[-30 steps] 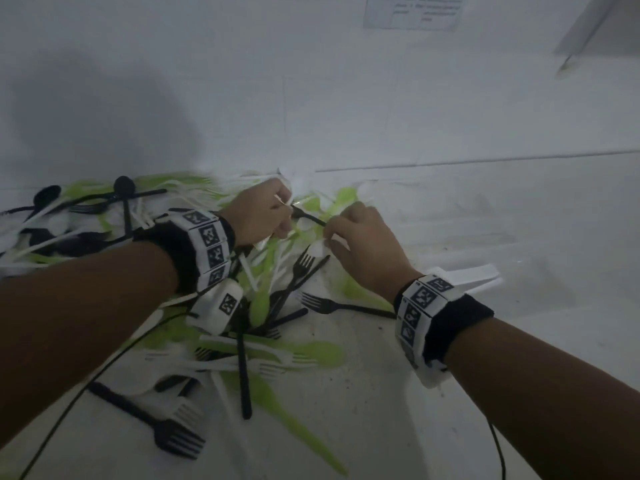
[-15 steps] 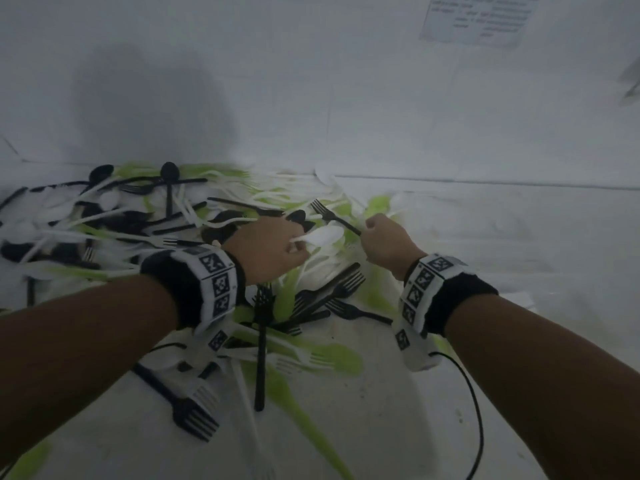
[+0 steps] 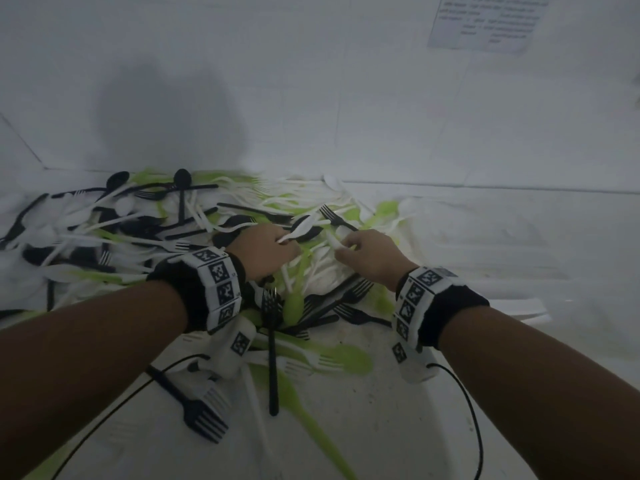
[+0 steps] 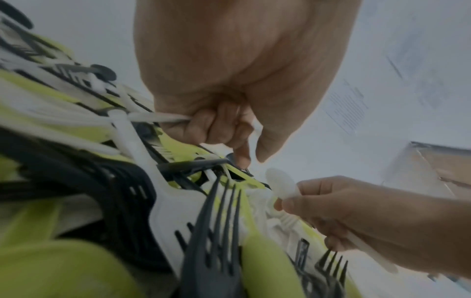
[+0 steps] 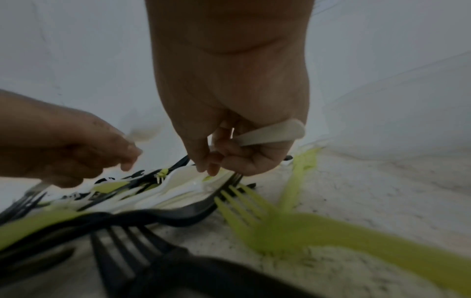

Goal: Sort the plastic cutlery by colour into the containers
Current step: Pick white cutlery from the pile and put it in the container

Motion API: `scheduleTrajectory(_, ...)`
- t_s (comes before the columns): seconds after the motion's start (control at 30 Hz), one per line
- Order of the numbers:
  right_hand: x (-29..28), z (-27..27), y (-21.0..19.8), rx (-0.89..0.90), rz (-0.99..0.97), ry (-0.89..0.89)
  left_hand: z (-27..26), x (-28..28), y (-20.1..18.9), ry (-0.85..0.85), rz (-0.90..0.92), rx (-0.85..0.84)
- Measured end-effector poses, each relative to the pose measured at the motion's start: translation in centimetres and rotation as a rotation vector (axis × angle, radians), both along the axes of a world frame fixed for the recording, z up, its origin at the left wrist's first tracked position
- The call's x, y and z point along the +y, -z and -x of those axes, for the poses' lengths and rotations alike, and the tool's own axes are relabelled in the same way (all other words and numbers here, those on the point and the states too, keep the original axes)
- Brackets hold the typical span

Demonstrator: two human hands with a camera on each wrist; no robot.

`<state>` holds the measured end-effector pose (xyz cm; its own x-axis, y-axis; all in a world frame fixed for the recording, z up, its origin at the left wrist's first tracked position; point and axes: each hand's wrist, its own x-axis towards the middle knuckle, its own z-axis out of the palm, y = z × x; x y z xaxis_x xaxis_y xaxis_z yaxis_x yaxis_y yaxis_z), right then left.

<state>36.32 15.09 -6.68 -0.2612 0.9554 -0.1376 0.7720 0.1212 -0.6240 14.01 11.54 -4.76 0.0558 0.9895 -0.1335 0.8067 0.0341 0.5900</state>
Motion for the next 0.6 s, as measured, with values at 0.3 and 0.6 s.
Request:
scheduleTrajectory(0.3,0.0,-1.9,-0.1,-0.013,0.062,0.121,-2.1,-0.2,0.4,0.225,-0.025,0.312)
scheduleTrajectory(0.6,-0.1,-3.6,-0.4,0.137,0.03,0.327,-4.0,0.7,0.4,0.256,-0.058,0.378)
